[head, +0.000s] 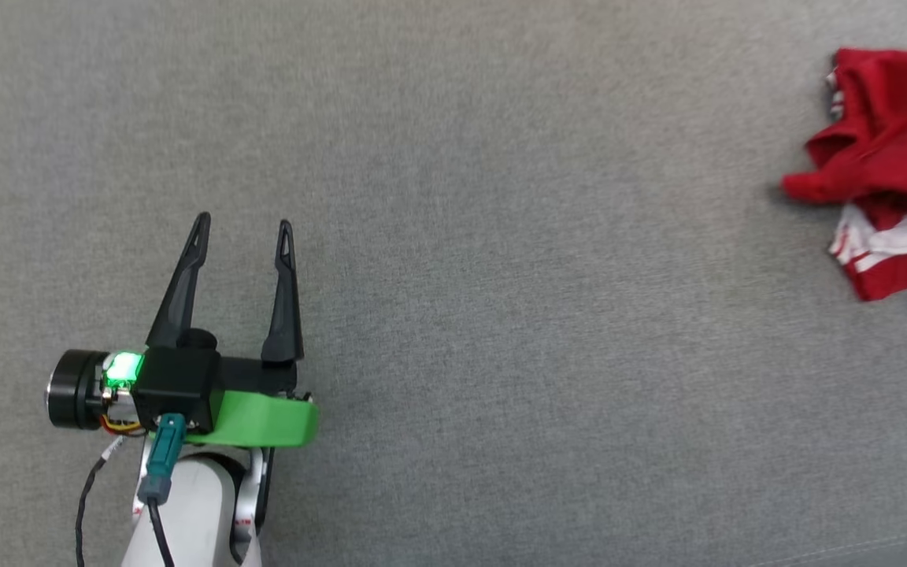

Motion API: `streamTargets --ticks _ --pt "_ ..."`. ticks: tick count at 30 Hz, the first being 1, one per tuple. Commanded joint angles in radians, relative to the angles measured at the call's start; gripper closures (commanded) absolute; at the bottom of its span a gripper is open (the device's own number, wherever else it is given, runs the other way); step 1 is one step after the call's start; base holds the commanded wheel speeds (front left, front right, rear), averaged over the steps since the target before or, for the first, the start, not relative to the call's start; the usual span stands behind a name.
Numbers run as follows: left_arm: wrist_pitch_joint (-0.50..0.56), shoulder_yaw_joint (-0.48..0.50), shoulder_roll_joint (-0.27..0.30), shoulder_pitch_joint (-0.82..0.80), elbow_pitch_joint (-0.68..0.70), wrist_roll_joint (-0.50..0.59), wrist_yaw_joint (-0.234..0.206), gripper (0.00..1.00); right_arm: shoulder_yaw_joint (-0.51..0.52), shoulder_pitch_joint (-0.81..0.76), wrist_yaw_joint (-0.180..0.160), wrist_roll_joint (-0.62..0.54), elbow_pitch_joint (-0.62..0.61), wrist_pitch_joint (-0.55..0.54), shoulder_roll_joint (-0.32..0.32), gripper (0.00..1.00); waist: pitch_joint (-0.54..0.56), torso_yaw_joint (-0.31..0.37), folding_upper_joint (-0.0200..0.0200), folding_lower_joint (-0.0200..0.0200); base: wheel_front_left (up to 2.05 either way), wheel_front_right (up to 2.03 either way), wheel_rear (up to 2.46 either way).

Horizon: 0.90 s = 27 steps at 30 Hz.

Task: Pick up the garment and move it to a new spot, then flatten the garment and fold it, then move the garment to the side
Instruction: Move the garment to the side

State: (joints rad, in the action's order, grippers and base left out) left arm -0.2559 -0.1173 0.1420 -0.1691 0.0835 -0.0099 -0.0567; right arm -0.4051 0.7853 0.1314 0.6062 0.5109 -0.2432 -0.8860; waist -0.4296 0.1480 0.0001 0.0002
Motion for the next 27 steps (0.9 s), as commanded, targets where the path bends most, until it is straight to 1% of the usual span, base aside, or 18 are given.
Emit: streamTargets --ticks 1,5,11,16,17,18,19,23,27 --pt "-0.006 0.002 0.009 -0.024 0.013 0.010 0.004 0.00 0.012 0.031 -0.001 -0.015 0.026 0.010 -0.006 1.00 -0.114 -0.035 -0.0001 -0.0002 0.00 0.00 0.00" --pt "-0.006 -0.003 0.012 -0.045 0.037 0.012 0.003 0.00 0.036 0.082 -0.001 -0.050 0.113 0.025 -0.023 1.00 -0.157 -0.051 -0.0001 -0.0002 0.00 0.00 0.00" --pt "-0.006 -0.006 0.015 -0.055 0.059 0.013 -0.006 0.00 0.087 0.135 -0.001 -0.102 0.238 0.065 -0.024 1.00 -0.187 -0.067 -0.0001 -0.0002 0.00 0.00 0.00" --pt "-0.006 -0.003 0.018 -0.055 0.059 0.010 -0.015 0.00 0.128 0.153 -0.001 -0.142 0.324 0.095 0.020 1.00 -0.176 -0.068 -0.0001 -0.0002 0.00 0.00 0.00" --pt "-0.006 -0.004 0.017 -0.053 0.058 0.009 -0.016 0.00 0.138 0.152 -0.001 -0.141 0.338 0.100 0.029 0.71 -0.169 -0.067 -0.0001 -0.0002 0.00 0.00 0.00" --pt "-0.006 -0.005 0.016 -0.050 0.054 0.008 -0.018 0.00 0.145 0.148 -0.001 -0.145 0.355 0.107 0.039 0.03 -0.157 -0.068 -0.0001 -0.0002 0.00 0.00 0.00" --pt "-0.006 -0.007 0.015 -0.048 0.050 0.007 -0.019 0.00 0.149 0.144 -0.001 -0.150 0.363 0.117 0.043 0.00 -0.146 -0.069 -0.0001 -0.0002 0.00 0.00 0.00" --pt "-0.006 -0.015 0.006 -0.035 0.034 -0.001 -0.020 0.00 0.163 0.120 -0.001 -0.177 0.379 0.200 0.034 0.00 -0.084 -0.078 -0.0001 -0.0002 0.00 0.00 0.00" --pt "-0.006 -0.014 -0.003 0.000 0.019 -0.009 -0.028 0.00 0.195 0.100 -0.001 -0.194 0.370 0.335 0.024 0.00 -0.006 -0.081 -0.0001 -0.0002 0.00 0.00 0.00"
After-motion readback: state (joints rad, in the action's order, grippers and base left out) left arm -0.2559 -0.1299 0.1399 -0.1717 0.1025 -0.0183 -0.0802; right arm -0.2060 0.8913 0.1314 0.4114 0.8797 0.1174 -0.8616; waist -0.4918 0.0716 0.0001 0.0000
